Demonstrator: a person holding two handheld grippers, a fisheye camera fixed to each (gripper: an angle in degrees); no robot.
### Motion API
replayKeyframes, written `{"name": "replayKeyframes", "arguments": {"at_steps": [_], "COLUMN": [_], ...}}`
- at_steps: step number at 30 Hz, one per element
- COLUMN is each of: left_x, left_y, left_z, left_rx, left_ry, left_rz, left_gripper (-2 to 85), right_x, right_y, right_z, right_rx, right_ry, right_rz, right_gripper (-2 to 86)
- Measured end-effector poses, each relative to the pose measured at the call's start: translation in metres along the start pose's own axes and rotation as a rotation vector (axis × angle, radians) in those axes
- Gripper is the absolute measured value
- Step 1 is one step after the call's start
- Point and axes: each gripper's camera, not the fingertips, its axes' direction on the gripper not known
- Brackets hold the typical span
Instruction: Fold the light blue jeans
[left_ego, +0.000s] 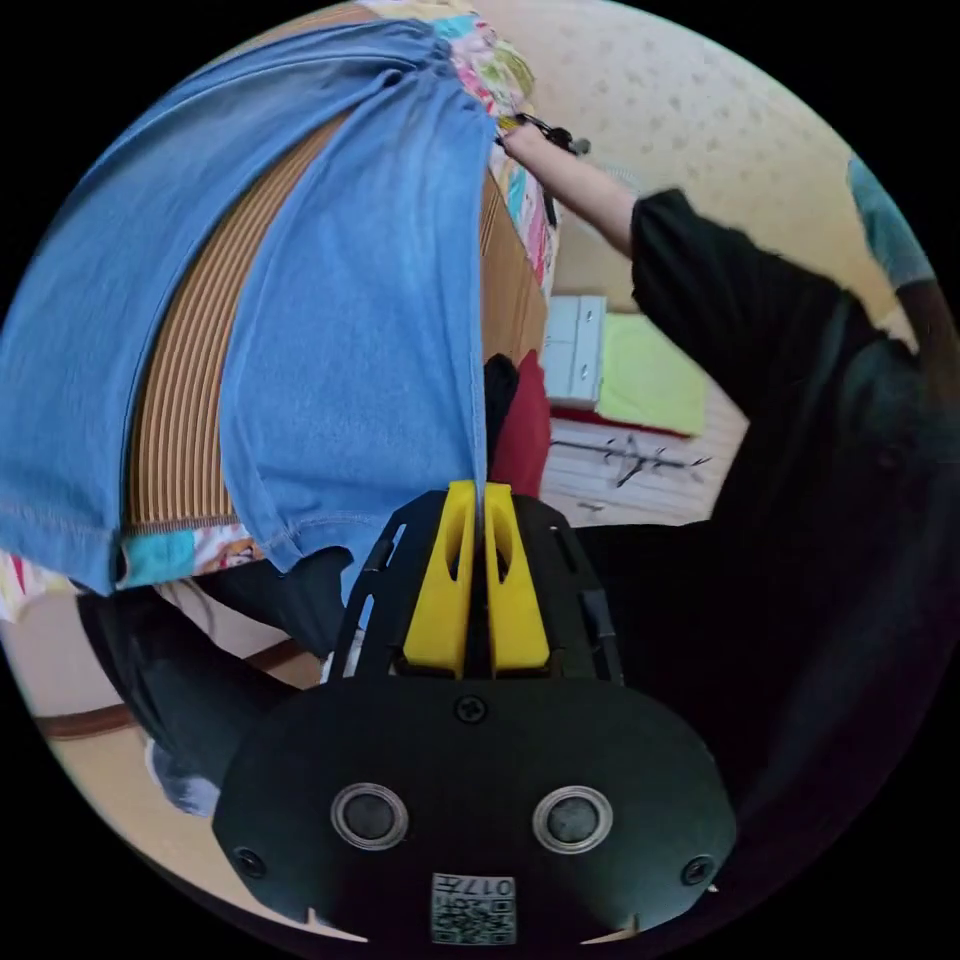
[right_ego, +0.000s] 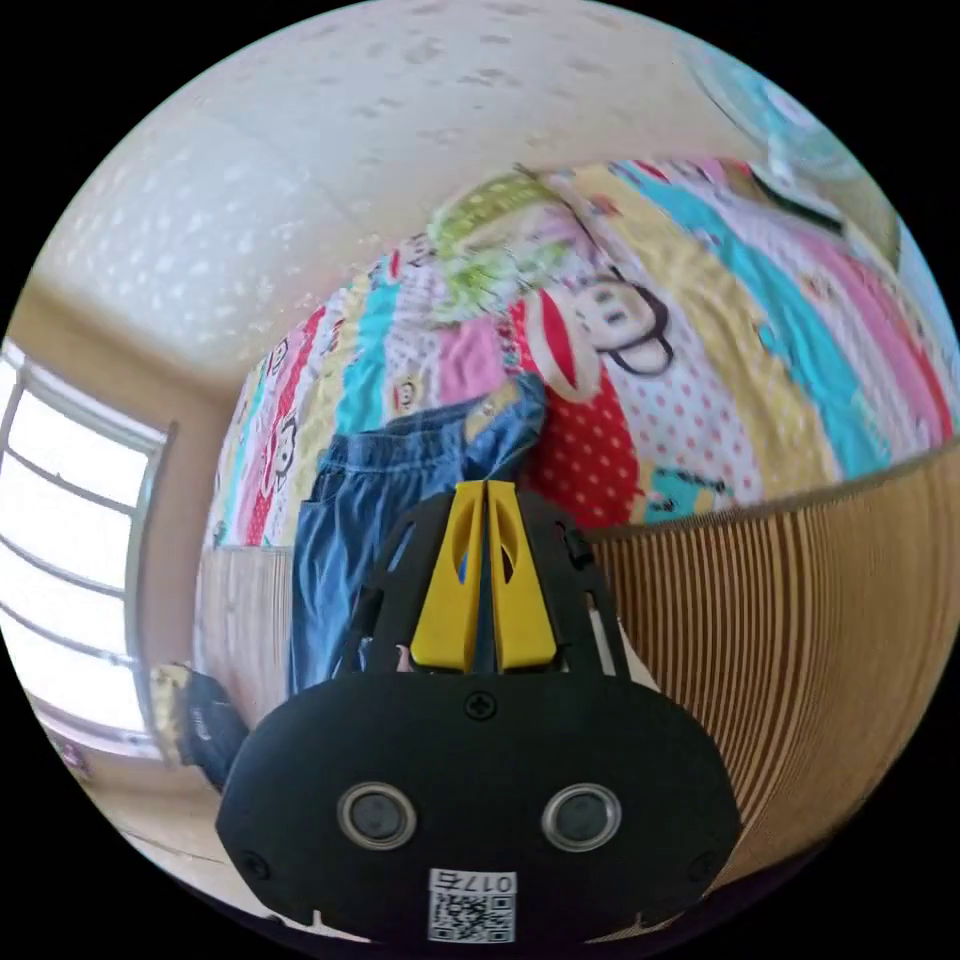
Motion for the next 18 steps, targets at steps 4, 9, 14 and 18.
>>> {"name": "replayKeyframes", "arguments": {"at_steps": [4, 9, 14, 18], "left_x": [-0.040, -0.076, -0.133, -0.158], "left_y": [0.025, 0.018, -0.020, -0.047], "left_z": [-0.098, -0.210, -0.251, -0.248], "left_rx": [0.209, 0.333, 0.220, 0.131], "left_ry": [0.248, -0.020, -0.421, -0.408], "left_rz": [-0.137, -0.125, -0.156, -0.119], "left_gripper": [-0.9, -0.9, -0.9, -0.9], "right_x": [-0.140, -0.238, -0.250, -0.206], "right_y": [-0.011, -0.015, 0.073, 0.198], "right_z": [0.001, 0.068, 0.097, 0.093], "right_rx": [0.057, -0.052, -0.209, -0.492], "right_ry": [-0.015, -0.185, -0.362, -0.334], "right_rz": [-0.280, -0.303, -0.434, -0.537], "right_gripper": [1.1, 1.9, 4.7, 7.1]}}
